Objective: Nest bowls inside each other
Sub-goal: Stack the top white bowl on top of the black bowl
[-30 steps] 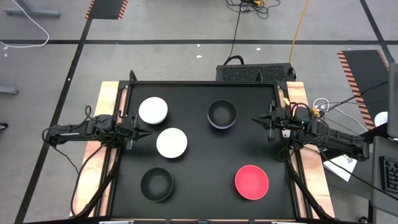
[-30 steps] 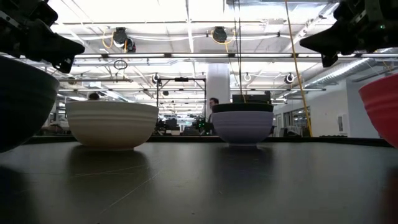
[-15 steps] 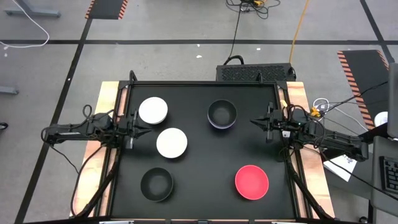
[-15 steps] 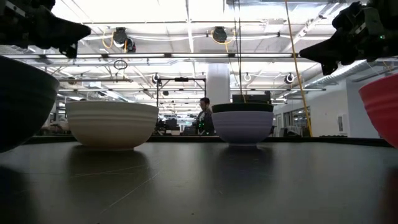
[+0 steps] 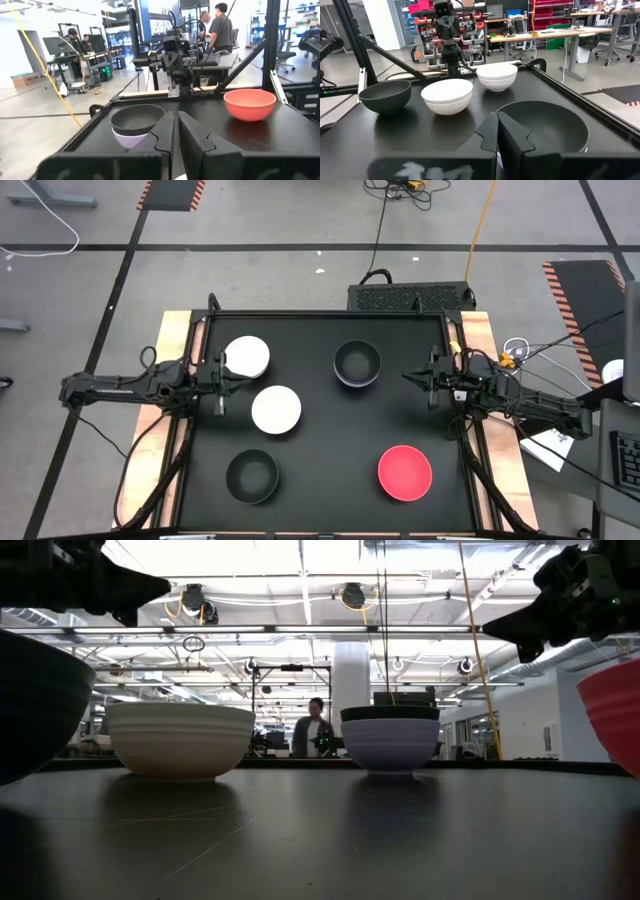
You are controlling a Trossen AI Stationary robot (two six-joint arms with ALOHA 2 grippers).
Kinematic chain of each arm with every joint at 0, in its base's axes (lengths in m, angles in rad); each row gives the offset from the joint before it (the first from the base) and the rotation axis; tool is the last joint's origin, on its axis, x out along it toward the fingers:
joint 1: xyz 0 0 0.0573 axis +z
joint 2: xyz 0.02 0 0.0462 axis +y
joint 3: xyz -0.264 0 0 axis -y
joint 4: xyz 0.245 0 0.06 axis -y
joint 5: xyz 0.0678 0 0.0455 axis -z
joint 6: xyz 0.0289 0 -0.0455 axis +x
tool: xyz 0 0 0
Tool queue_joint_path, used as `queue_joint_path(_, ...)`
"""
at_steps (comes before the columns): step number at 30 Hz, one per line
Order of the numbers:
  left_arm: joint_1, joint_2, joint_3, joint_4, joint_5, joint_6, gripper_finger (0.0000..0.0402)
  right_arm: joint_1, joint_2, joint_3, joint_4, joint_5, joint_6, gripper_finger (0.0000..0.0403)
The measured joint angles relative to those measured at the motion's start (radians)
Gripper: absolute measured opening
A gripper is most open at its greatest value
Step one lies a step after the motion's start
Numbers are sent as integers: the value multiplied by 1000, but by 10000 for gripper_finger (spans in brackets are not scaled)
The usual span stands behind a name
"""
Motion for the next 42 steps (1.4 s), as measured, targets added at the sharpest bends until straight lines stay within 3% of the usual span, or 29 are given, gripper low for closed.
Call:
queue_joint_path(6,0,2,2,23,-11,-80,26,0,0,0,-23,-1,5,0)
queue_joint_path(11,4,19,58,-90,-213,-93,33,0,1,0,-57,-1,5,0)
queue_joint_path(14,27,52,129,-242,-308,-133,66,0,0,-11,-47,-2,11,0)
queue_joint_path(20,95,142,241,-354,-365,-201,168,0,0,-37,-44,-2,13,0)
queue_joint_path(24,152,210,287,-393,-355,-241,219,0,0,-61,0,-2,21,0)
queue_joint_path(28,222,290,325,-438,-280,-286,247,0,0,-68,17,-2,28,0)
queue_joint_path(32,301,384,368,-484,-170,-307,254,0,0,-68,16,-2,28,0)
queue_joint_path(38,419,521,461,-652,-114,-323,255,0,0,-68,15,-2,31,0)
queue_joint_path(42,474,580,505,-706,-17,-313,255,0,0,-68,14,-2,31,0)
